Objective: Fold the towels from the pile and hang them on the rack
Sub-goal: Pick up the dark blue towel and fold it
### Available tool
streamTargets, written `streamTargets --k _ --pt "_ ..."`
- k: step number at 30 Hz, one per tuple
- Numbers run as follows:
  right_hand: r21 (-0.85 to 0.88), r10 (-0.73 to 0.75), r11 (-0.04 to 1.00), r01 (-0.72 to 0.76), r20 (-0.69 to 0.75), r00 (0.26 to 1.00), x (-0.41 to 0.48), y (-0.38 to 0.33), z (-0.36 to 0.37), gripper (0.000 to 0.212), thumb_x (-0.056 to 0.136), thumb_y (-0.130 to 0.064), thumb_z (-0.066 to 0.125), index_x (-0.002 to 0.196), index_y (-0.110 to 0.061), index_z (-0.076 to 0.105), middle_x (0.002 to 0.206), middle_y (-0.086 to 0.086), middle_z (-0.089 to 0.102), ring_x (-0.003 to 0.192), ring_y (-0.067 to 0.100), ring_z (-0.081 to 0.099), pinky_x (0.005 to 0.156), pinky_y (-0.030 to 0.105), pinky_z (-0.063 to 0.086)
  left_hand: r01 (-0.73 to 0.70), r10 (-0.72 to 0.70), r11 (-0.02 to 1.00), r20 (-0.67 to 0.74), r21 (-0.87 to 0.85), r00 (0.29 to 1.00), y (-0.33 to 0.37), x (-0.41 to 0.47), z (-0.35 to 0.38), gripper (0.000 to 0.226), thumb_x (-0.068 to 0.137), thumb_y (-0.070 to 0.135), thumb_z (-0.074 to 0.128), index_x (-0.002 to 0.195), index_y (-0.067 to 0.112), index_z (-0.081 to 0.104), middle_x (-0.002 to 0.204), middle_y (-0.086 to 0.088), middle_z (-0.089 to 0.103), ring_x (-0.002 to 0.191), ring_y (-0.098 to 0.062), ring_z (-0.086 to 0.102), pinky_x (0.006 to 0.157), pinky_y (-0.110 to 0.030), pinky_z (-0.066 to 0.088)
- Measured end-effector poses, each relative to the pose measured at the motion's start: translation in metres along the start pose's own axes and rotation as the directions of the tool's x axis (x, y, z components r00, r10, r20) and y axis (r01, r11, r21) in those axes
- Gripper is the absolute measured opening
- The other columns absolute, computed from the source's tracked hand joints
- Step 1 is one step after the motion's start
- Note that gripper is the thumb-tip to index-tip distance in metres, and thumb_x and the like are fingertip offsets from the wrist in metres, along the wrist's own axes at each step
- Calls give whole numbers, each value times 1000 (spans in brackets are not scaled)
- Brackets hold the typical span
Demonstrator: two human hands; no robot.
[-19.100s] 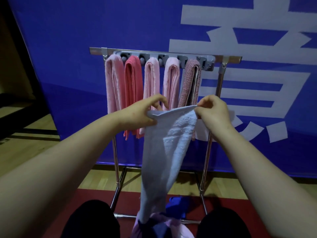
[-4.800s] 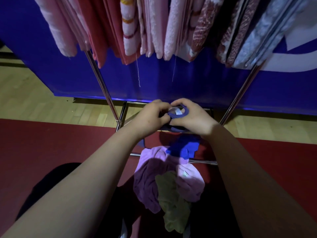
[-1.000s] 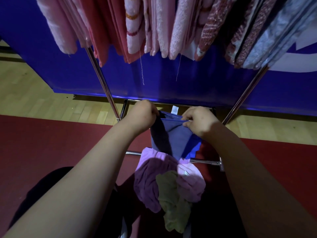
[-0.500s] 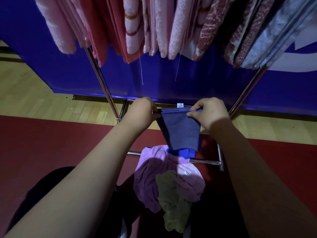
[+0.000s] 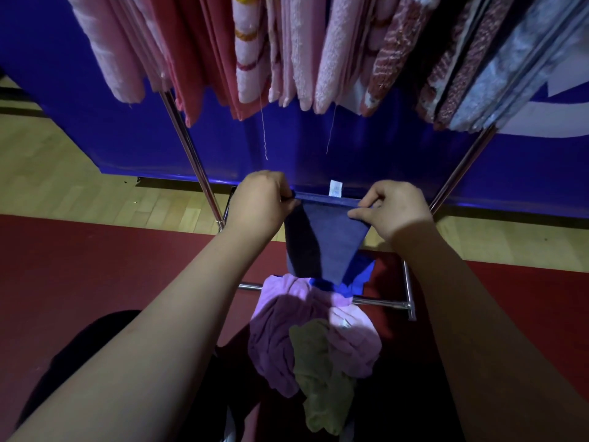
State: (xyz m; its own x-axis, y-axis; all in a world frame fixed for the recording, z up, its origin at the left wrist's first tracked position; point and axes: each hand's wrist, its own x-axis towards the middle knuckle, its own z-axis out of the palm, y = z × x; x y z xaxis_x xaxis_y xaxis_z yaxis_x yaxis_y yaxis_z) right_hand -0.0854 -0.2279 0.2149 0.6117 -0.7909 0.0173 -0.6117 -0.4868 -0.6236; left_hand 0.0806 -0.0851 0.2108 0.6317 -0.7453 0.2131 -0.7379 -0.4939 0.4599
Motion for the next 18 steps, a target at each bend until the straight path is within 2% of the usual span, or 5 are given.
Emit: streamTargets --k 5,9,11,14,18 --pt "26 -19 999 18 47 999 1 1 0 25 65 -27 89 69 -18 66 55 -9 54 55 9 49 61 27 45 99 -97 995 117 -9 988 3 -1 1 33 76 38 80 81 13 57 86 -8 64 79 -27 55 62 -30 29" --pt "185 -31 982 27 16 999 4 2 0 26 68 -24 88 81 -21 65 62 -2 58 56 11 50 59 25 43 131 -104 965 129 -227 986 2 -3 -3 38 79 29 79 87 13 46 72 4 53 63 -14 46 53 -28 31" --pt "199 -44 979 37 31 999 4 4 1 21 72 -23 85 87 -17 71 65 -2 58 58 11 50 61 24 42 118 -62 944 186 -309 981 4 -7 -2 31 83 20 75 96 14 47 72 5 52 62 -11 47 55 -25 35" --pt "216 -26 976 22 15 1000 4 4 5 14 76 -23 81 79 -13 72 61 -5 56 56 9 47 60 24 41 7 82 925 217 -380 973 9 -9 -2 27 84 6 66 101 15 48 74 4 48 64 -10 43 61 -26 36" --pt "289 -5 957 11 -23 1000 2 0 11 20 81 -23 77 74 -10 63 61 -2 53 57 11 45 57 26 43 -123 229 926 273 -356 934 11 -9 3 32 82 -1 58 102 24 62 96 2 47 84 -5 49 74 -5 35"
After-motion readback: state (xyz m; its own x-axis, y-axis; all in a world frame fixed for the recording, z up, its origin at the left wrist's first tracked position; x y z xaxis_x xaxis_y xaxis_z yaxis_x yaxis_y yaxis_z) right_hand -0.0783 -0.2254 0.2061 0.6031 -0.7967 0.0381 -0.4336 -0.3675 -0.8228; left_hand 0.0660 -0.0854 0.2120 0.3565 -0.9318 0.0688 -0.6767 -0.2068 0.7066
